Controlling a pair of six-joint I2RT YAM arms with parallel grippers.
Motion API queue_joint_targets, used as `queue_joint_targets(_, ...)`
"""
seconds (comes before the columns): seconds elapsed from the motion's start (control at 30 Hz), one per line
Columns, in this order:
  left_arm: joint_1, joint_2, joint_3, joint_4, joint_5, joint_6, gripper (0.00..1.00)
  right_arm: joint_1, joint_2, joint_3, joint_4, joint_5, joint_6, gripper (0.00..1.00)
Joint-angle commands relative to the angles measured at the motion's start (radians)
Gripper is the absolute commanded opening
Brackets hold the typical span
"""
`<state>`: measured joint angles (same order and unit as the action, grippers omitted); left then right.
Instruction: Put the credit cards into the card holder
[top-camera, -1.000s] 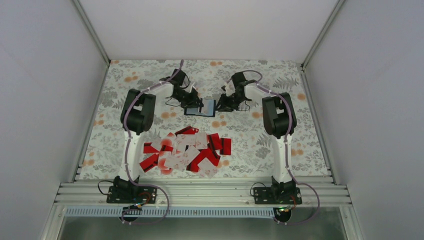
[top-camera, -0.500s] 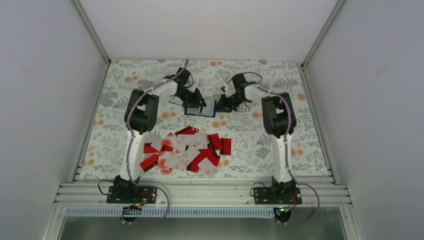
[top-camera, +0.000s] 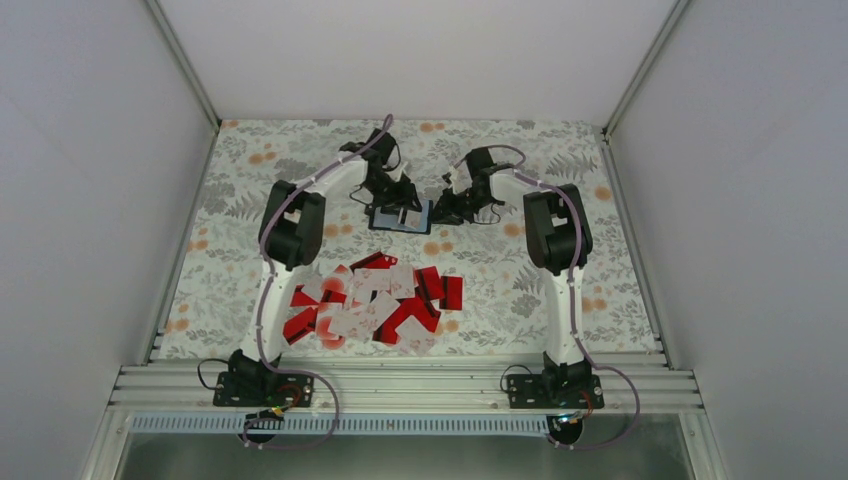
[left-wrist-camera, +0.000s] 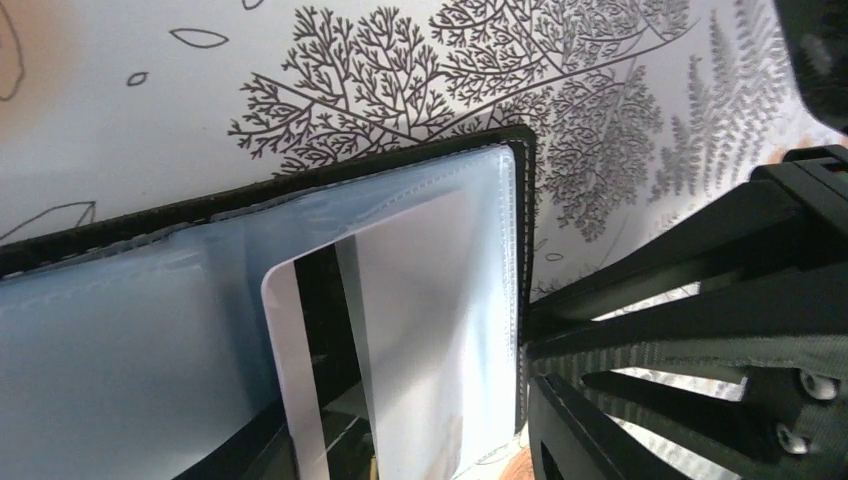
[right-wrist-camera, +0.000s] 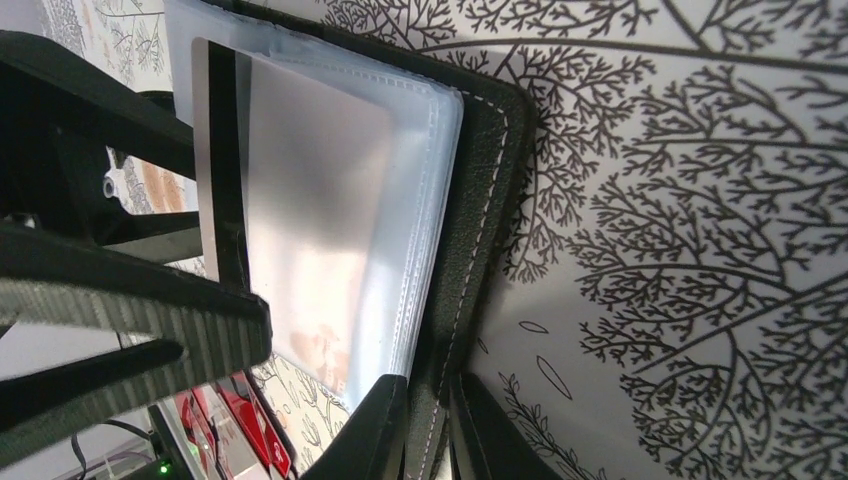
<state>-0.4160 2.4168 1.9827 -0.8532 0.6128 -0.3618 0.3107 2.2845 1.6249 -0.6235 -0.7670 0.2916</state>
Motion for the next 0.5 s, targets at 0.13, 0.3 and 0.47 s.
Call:
queue_joint_targets(0.13, -0.037, 0.034, 0.039, -0.146, -0.189, -0.026, 0.62, 0.007, 0.074, -0.017, 0.021, 0.012, -0.007, 0.12)
queue_joint_targets(0.3, -0.052, 0.038, 0.088, -0.183, -0.253, -0.038, 0.85, 0.007, 0.069, -0.027, 0.031, 0.006, 0.002, 0.11)
queue_joint_targets(0.47, -0.073, 0.048, 0.152, -0.241, -0.334, -0.033, 1.0, 0.007, 0.059, -0.047, 0.042, 0.003, 0.01, 0.12)
